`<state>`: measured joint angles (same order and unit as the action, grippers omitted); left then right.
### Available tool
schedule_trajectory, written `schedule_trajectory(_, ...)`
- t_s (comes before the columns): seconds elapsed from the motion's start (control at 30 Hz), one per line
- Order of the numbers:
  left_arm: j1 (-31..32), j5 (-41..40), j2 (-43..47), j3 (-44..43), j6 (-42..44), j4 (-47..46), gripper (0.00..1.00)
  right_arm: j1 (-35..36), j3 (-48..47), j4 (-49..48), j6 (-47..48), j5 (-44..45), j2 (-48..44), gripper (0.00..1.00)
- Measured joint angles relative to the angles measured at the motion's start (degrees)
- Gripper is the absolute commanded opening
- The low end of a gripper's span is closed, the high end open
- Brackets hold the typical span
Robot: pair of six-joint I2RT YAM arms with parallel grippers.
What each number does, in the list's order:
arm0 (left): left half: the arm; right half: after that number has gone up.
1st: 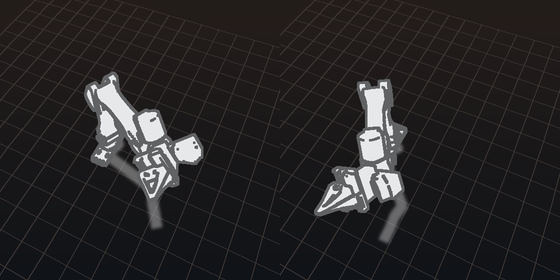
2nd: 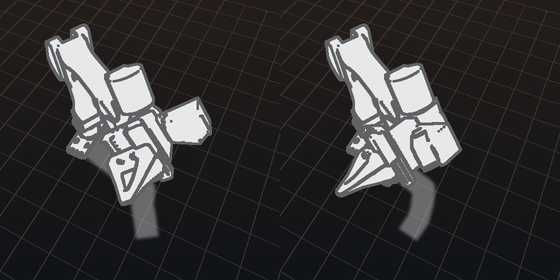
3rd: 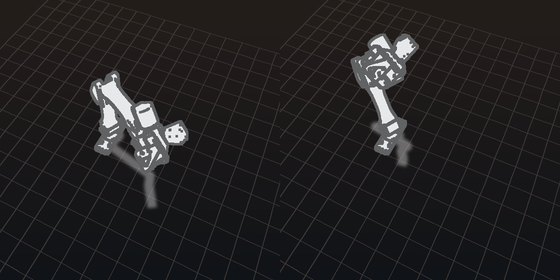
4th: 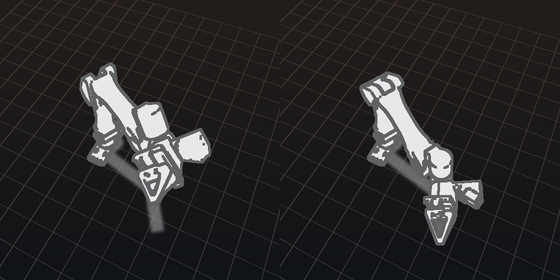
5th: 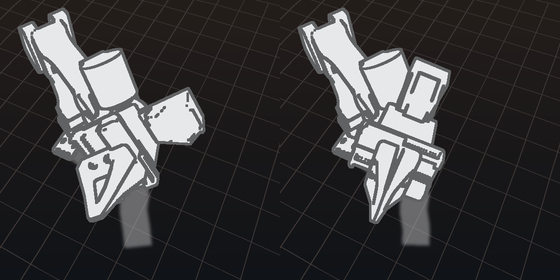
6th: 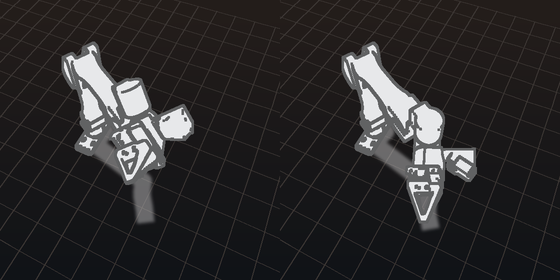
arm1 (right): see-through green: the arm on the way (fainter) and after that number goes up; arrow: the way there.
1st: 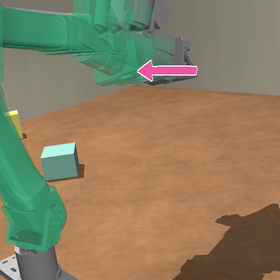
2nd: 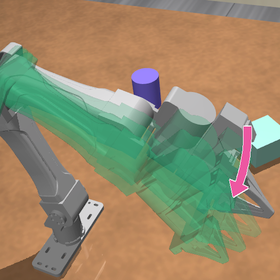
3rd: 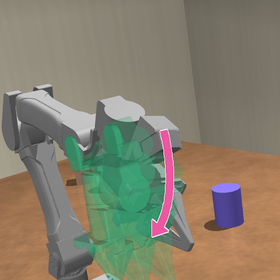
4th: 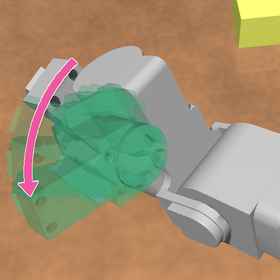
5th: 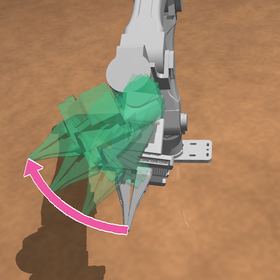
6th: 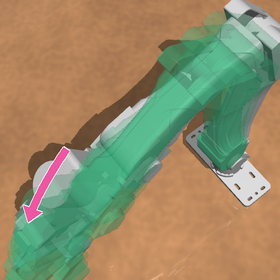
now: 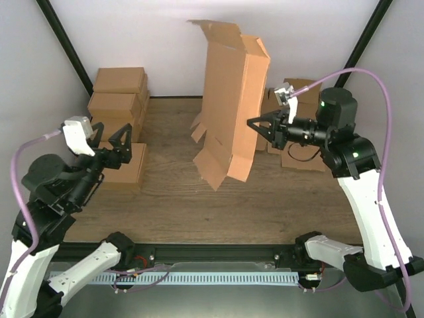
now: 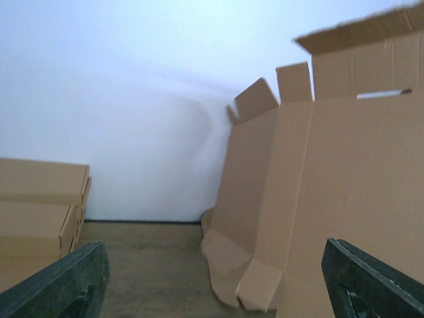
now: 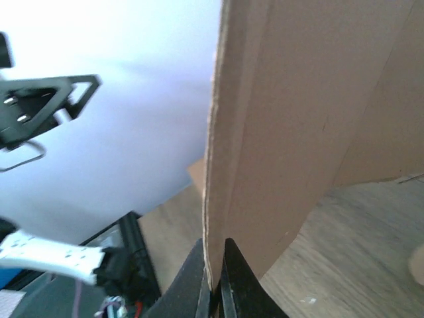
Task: Fold the paper box
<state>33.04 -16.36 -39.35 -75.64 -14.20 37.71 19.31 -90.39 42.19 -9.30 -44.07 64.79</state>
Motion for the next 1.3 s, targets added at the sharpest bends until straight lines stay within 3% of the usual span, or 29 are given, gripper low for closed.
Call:
schedule_trajectory(0.27, 0.00, 2.34, -0.44, -9.79, -0.72, 1.11, 0.91, 0.02, 1.05, 1.05, -0.70, -6.95, -11.91, 0.01)
schedule_trajectory(0.47, 0.00, 4.92, -0.50, -14.67, -3.19, 0.00, 0.91, 0.20, 7.45, 2.97, 0.31, 1.53, -20.02, 0.01)
schedule_trajectory(0.57, 0.00, 5.99, -0.37, -13.90, -4.79, -1.20, 0.90, 0.44, 8.79, 6.45, 0.90, 15.80, -16.15, 0.01)
schedule_trajectory(0.7, 0.00, 6.88, -0.48, -10.84, -6.51, -2.40, 0.91, 0.70, 8.33, 8.66, 3.19, 35.54, -4.24, 0.03)
schedule_trajectory(0.77, 0.00, 7.21, -0.81, -9.22, -6.82, -2.75, 0.91, 0.83, 7.37, 9.51, 6.38, 41.38, 1.90, 0.01)
schedule_trajectory(0.93, 0.00, 7.32, -3.21, -7.04, -6.56, -3.28, 0.91, 2.21, 5.95, 6.64, 20.24, 52.70, 9.66, 0.01)
schedule_trajectory(1.07, 0.00, 6.47, -6.75, -6.84, -5.77, -3.32, 1.00, 2.58, 10.43, -6.86, 32.92, 61.02, 8.68, 0.01)
schedule_trajectory(1.3, -0.39, 4.66, -16.85, -6.93, -6.43, -2.71, 1.00, 2.56, 8.57, -19.47, 47.12, 61.55, 12.79, 0.01)
